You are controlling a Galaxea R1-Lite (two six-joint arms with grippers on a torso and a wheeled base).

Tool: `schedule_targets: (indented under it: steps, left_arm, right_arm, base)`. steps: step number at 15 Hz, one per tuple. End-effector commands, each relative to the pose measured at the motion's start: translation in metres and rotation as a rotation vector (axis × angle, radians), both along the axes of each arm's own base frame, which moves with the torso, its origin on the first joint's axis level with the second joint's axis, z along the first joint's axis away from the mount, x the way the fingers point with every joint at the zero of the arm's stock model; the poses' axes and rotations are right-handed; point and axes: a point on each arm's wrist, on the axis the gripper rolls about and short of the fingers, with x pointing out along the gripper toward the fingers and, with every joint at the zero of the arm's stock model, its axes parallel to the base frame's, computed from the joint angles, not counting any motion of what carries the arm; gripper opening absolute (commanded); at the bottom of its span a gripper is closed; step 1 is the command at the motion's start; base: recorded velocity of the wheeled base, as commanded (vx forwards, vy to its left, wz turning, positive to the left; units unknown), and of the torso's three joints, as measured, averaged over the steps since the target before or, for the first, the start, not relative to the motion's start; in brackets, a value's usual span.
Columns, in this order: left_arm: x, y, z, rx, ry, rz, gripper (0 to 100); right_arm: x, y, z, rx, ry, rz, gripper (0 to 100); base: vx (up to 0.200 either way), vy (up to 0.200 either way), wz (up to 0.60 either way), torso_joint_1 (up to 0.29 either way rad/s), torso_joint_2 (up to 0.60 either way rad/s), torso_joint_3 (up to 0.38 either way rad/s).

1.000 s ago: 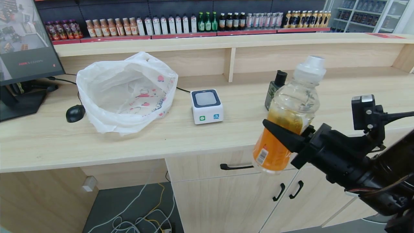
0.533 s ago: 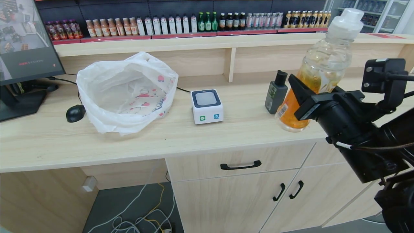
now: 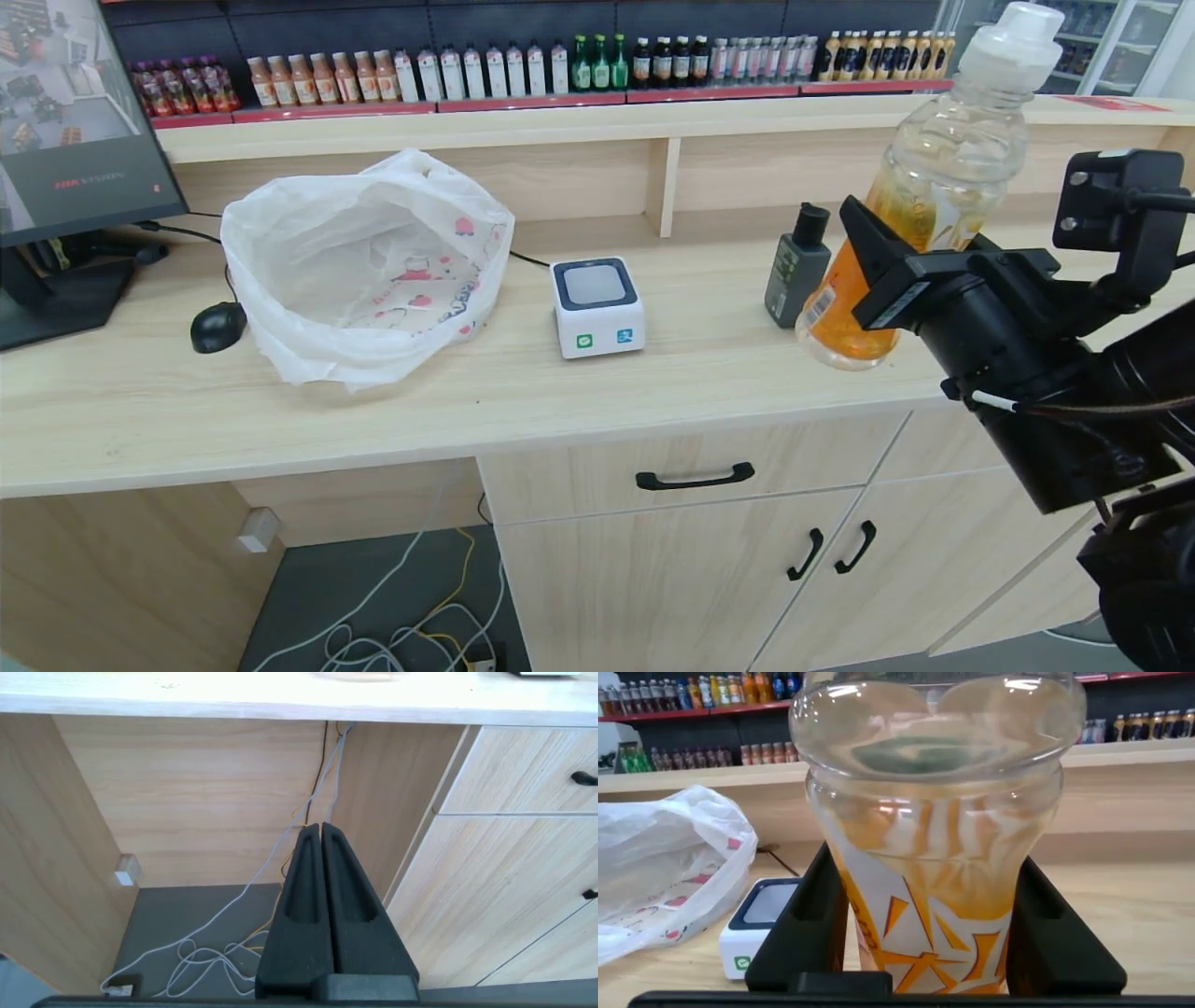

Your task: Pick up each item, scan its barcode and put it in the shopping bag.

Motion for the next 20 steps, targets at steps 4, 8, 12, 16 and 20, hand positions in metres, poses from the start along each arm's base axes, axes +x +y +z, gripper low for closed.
schedule_targets:
  steps: [4, 8, 12, 16, 20]
  left_arm:
    - [0.0, 0.0, 0.0, 0.003, 0.001, 0.0, 0]
    - [0.0, 0.0, 0.0, 0.003, 0.001, 0.0, 0]
    - [0.0, 0.0, 0.0, 0.0, 0.0, 0.0, 0]
    - [0.0, 0.0, 0.0, 0.0, 0.0, 0.0, 0]
    - [0.0, 0.0, 0.0, 0.0, 0.0, -0.002, 0]
  right_arm:
    - [0.003, 0.003, -0.003, -0.002, 0.01, 0.007, 0]
    - [0.01, 0.01, 0.0, 0.023, -0.004, 0.026, 0]
    - [0.011, 0.012, 0.003, 0.027, -0.014, 0.031, 0]
    - [0.012, 0.012, 0.007, 0.037, -0.029, 0.028, 0]
    - [0.015, 0.014, 0.01, 0.044, -0.04, 0.032, 0]
  base:
    - [0.0, 0.1, 0.0, -0.002, 0.0, 0.001]
    - [0.0, 0.2, 0.0, 0.008, 0.0, 0.002]
    - [0.0, 0.2, 0.0, 0.002, 0.0, 0.004]
    - [0.0, 0.2, 0.0, 0.004, 0.0, 0.006]
    - [0.0, 0.05, 0.0, 0.001, 0.0, 0.001]
